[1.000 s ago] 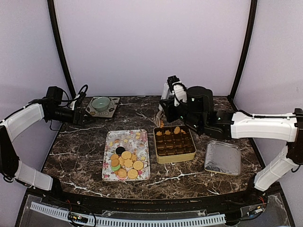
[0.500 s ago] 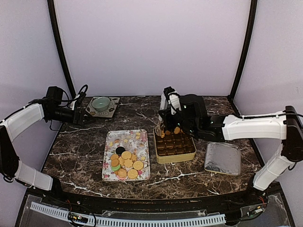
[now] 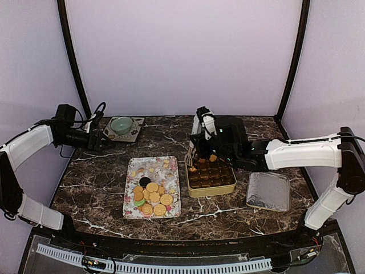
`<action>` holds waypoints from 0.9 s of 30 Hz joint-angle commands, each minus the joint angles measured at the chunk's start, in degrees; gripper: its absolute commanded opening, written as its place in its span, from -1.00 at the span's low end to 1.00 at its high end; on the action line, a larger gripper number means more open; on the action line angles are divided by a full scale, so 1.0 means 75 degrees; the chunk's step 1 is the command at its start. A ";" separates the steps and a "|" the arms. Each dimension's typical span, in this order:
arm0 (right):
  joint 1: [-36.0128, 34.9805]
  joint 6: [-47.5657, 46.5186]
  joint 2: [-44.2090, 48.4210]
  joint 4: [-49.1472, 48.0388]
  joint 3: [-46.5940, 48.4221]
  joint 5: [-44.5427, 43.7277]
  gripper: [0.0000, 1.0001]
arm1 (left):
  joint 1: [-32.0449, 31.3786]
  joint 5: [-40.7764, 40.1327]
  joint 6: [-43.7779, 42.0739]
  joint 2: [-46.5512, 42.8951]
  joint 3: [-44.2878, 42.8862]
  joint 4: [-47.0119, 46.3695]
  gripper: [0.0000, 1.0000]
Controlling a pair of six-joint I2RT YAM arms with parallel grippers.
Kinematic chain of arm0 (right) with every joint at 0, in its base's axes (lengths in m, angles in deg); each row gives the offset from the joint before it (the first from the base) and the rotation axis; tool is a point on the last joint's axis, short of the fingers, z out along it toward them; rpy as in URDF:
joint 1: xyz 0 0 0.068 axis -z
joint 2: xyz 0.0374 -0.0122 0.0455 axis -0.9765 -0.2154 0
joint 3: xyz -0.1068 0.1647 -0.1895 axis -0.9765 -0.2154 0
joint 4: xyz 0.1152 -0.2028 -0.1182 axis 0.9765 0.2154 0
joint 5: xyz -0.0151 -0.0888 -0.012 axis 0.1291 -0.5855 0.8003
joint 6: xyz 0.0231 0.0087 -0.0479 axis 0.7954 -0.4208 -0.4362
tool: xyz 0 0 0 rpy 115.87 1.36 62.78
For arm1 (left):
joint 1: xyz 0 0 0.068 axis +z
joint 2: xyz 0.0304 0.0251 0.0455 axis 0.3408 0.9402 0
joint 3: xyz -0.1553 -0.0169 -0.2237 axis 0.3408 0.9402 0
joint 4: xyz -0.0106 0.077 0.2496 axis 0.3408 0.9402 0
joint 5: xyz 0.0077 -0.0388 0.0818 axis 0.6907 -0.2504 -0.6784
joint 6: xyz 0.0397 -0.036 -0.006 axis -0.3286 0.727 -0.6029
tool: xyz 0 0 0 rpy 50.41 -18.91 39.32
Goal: Pack the cookies
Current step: Place the fake cookies in the empty pocket of the box, then pick up the fake cookies from the plate.
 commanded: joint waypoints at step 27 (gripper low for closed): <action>-0.2378 -0.0167 -0.1401 -0.0046 0.1896 0.0280 -0.44 | 0.0030 0.0046 0.0018 -0.0002 -0.0147 0.0092 0.56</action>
